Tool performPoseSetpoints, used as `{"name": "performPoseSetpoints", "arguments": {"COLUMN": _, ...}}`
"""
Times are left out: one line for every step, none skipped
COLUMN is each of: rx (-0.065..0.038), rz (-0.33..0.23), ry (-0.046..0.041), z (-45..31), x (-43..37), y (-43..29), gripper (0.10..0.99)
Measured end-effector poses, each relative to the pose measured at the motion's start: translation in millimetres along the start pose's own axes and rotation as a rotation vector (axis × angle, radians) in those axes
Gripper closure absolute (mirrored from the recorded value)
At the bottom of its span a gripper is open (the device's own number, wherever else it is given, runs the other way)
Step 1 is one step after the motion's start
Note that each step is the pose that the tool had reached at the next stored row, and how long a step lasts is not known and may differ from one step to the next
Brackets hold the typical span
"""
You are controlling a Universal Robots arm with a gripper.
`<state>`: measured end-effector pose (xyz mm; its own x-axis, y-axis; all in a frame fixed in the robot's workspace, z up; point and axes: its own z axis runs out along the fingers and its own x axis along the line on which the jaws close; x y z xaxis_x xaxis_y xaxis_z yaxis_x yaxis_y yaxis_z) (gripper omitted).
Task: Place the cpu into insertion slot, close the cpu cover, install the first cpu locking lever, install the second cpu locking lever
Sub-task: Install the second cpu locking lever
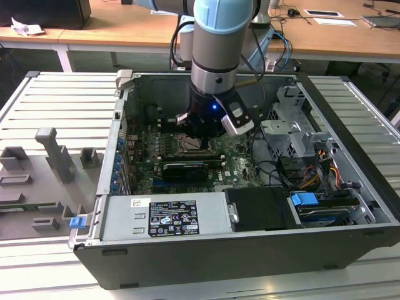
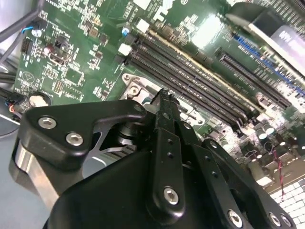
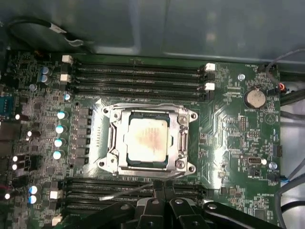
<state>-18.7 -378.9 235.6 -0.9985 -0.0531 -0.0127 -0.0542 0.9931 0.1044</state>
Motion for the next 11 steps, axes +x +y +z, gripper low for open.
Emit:
{"name": "performPoseSetpoints", "arguments": {"rx": 0.000, "rz": 0.000, "ry": 0.0000, "z": -0.4, "x": 0.1, "y": -0.4, "gripper": 0.980}}
{"name": "performPoseSetpoints", "arguments": {"rx": 0.000, "rz": 0.000, "ry": 0.0001, "z": -1.1, "x": 0.1, "y": -0.5, "gripper": 0.980}}
{"name": "performPoseSetpoints", "arguments": {"rx": 0.000, "rz": 0.000, "ry": 0.0000, "z": -1.7, "x": 0.0, "y": -0.9, "gripper": 0.980}}
{"name": "performPoseSetpoints", "arguments": {"rx": 0.000, "rz": 0.000, "ry": 0.0000, "z": -1.9, "x": 0.0, "y": -2.2, "gripper": 0.980}}
{"name": "performPoseSetpoints", "arguments": {"rx": 0.000, "rz": 0.000, "ry": 0.0000, "z": -2.2, "x": 0.2, "y": -4.6, "gripper": 0.980}}
{"name": "performPoseSetpoints", "arguments": {"rx": 0.000, "rz": 0.000, "ry": 0.0000, "z": -2.5, "x": 0.4, "y": -7.5, "gripper": 0.980}}
{"name": "performPoseSetpoints", "arguments": {"rx": -0.001, "rz": 0.000, "ry": -0.0001, "z": -2.8, "x": 0.6, "y": -11.1, "gripper": 0.980}}
{"name": "performPoseSetpoints", "arguments": {"rx": -0.001, "rz": 0.000, "ry": -0.0001, "z": -3.0, "x": 0.7, "y": -12.7, "gripper": 0.980}}
{"name": "performPoseSetpoints", "arguments": {"rx": -0.001, "rz": 0.000, "ry": 0.0000, "z": -3.2, "x": 0.8, "y": -14.0, "gripper": 0.980}}
{"name": "performPoseSetpoints", "arguments": {"rx": -0.001, "rz": 0.000, "ry": 0.0000, "z": -3.4, "x": 0.9, "y": -16.3, "gripper": 0.980}}
{"name": "performPoseSetpoints", "arguments": {"rx": -0.002, "rz": 0.000, "ry": -0.0001, "z": -3.6, "x": 1.0, "y": -18.2, "gripper": 0.980}}
